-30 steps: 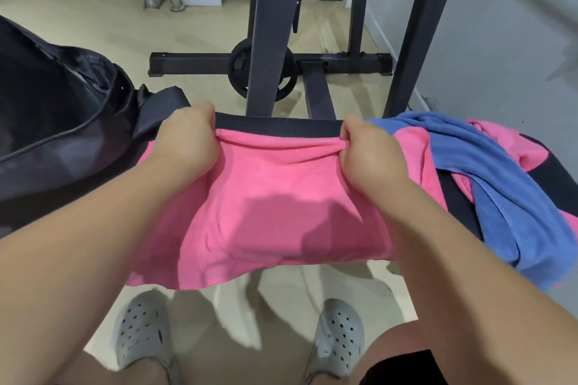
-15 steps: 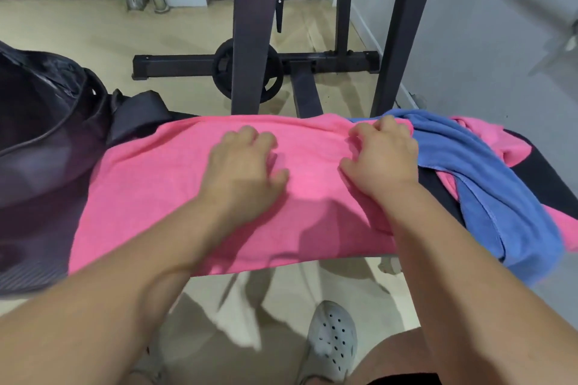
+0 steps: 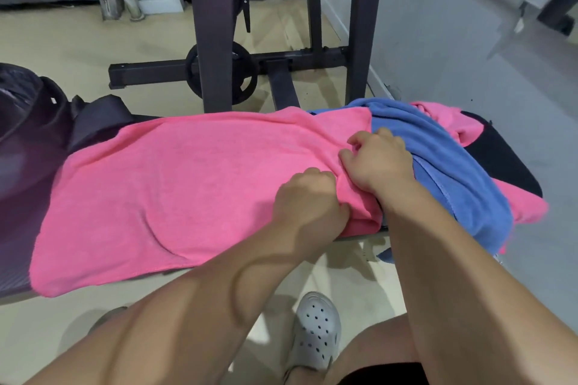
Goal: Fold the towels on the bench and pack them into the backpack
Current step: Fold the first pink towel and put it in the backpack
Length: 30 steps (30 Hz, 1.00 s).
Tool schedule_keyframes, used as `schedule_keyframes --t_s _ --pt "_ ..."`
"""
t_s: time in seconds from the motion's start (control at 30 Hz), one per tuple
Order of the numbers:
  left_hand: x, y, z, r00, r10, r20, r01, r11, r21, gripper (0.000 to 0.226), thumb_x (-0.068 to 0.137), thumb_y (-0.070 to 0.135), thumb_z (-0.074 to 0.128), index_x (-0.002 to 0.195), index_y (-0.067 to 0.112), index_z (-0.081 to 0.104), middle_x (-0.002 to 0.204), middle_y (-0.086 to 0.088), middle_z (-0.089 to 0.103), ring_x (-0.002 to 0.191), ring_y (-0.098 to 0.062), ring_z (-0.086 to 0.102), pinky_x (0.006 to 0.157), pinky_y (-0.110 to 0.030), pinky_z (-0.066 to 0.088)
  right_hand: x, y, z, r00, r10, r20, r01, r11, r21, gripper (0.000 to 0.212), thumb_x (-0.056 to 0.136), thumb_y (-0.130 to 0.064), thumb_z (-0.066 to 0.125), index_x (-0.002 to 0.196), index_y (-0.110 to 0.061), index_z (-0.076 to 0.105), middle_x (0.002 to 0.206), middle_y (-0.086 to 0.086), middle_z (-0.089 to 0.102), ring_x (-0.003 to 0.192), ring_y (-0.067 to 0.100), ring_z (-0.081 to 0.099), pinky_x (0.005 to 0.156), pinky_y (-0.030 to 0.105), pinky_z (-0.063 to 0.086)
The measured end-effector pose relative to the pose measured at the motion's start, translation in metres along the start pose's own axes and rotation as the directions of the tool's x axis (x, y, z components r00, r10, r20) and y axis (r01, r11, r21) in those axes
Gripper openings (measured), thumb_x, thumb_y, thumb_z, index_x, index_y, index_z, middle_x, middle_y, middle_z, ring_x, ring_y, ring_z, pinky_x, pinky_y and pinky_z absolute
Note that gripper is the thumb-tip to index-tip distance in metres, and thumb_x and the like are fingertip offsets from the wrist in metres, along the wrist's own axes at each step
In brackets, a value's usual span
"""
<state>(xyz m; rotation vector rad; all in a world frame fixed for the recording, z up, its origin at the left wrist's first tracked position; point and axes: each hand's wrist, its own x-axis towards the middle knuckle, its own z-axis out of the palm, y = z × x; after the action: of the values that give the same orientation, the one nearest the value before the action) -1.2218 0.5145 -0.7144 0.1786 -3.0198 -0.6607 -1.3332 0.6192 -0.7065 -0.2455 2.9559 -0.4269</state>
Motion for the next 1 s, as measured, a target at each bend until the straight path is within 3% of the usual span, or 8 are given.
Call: schedule_keyframes --t_s 0.1,0.27,0.43,0.6,0.67,0.73,0.83,1.0 --pt "0.003 0.003 0.003 0.999 -0.009 0.030 0.011 0.999 -0.046 0.017 0.084 0.031 0.062 0.090 0.015 0.059 0.097 -0.007 0.060 0.093 -0.032 0.057 0.073 -0.037 0.044 0.003 0.003 0.000 0.999 -0.004 -0.040 0.004 1.000 0.007 0.045 0.094 -0.047 0.053 0.132 -0.025 0.060 0.134 0.013 0.047 0.125 0.038 0.042 0.103 0.048 0.039" --pt "0.004 0.005 0.003 0.998 -0.058 0.008 0.058 0.998 -0.015 0.035 0.083 0.046 0.065 0.099 0.015 0.057 0.101 -0.005 0.055 0.091 -0.028 0.052 0.072 -0.035 0.037 0.009 0.006 -0.002 0.998 0.014 -0.056 -0.012 0.999 0.036 0.045 0.093 -0.051 0.054 0.133 -0.030 0.059 0.136 0.014 0.045 0.127 0.039 0.040 0.105 0.048 0.036" --pt "0.005 0.013 0.001 0.999 -0.015 0.028 0.018 0.996 -0.092 0.015 0.081 0.027 0.062 0.078 0.018 0.050 0.092 -0.005 0.061 0.090 -0.029 0.055 0.070 -0.034 0.038 0.014 0.009 0.001 0.997 0.001 -0.076 0.001 1.000 0.024 0.043 0.092 -0.049 0.054 0.115 -0.013 0.064 0.129 0.013 0.051 0.121 0.039 0.044 0.099 0.048 0.041" --pt "0.003 0.026 -0.012 0.993 -0.035 -0.110 -0.025 0.863 -0.504 0.017 0.068 0.014 0.063 0.063 0.016 0.047 0.057 0.007 0.048 0.057 -0.012 0.044 0.054 -0.030 0.037 0.012 0.014 -0.014 0.967 -0.035 -0.252 0.130 0.919 0.371 0.037 0.087 -0.040 0.057 0.068 -0.009 0.059 0.075 0.010 0.061 0.077 0.032 0.056 0.062 0.038 0.043" --pt "0.000 0.039 -0.020 1.000 -0.017 -0.024 -0.002 0.780 -0.626 0.023 0.069 0.002 0.066 0.062 0.013 0.047 0.051 0.010 0.043 0.048 -0.007 0.040 0.049 -0.025 0.036 0.009 0.021 -0.026 0.965 -0.001 -0.264 0.133 0.866 0.483 0.034 0.090 -0.031 0.059 0.063 -0.011 0.063 0.061 0.004 0.058 0.063 0.023 0.051 0.059 0.036 0.039" --pt "-0.003 0.051 -0.025 0.989 0.105 0.108 -0.003 0.730 -0.683 0.018 0.069 -0.001 0.066 0.065 0.011 0.053 0.050 0.011 0.048 0.045 -0.005 0.043 0.049 -0.027 0.043 0.007 0.030 -0.037 0.966 0.057 -0.253 0.082 0.859 0.506 0.045 0.094 -0.029 0.058 0.053 -0.012 0.048 0.049 0.001 0.043 0.052 0.019 0.038 0.054 0.036 0.029" --pt "-0.003 0.058 -0.023 0.908 0.330 0.259 -0.128 0.806 -0.578 0.007 0.072 0.014 0.073 0.073 0.011 0.067 0.069 0.005 0.068 0.065 -0.013 0.061 0.063 -0.032 0.051 0.007 0.042 -0.035 0.981 0.099 -0.168 -0.015 0.896 0.444 0.052 0.096 -0.035 0.059 0.052 -0.013 0.042 0.047 0.000 0.041 0.052 0.020 0.038 0.051 0.035 0.029" --pt "0.011 0.032 -0.008 0.991 0.132 0.026 -0.098 0.840 -0.534 0.009 0.081 0.022 0.061 0.077 0.016 0.066 0.074 0.000 0.068 0.073 -0.018 0.061 0.072 -0.040 0.052 0.014 0.044 -0.018 0.997 0.038 -0.066 -0.004 0.889 0.458 0.028 0.091 -0.043 0.065 0.079 -0.018 0.061 0.070 0.000 0.058 0.072 0.020 0.050 0.067 0.036 0.041"
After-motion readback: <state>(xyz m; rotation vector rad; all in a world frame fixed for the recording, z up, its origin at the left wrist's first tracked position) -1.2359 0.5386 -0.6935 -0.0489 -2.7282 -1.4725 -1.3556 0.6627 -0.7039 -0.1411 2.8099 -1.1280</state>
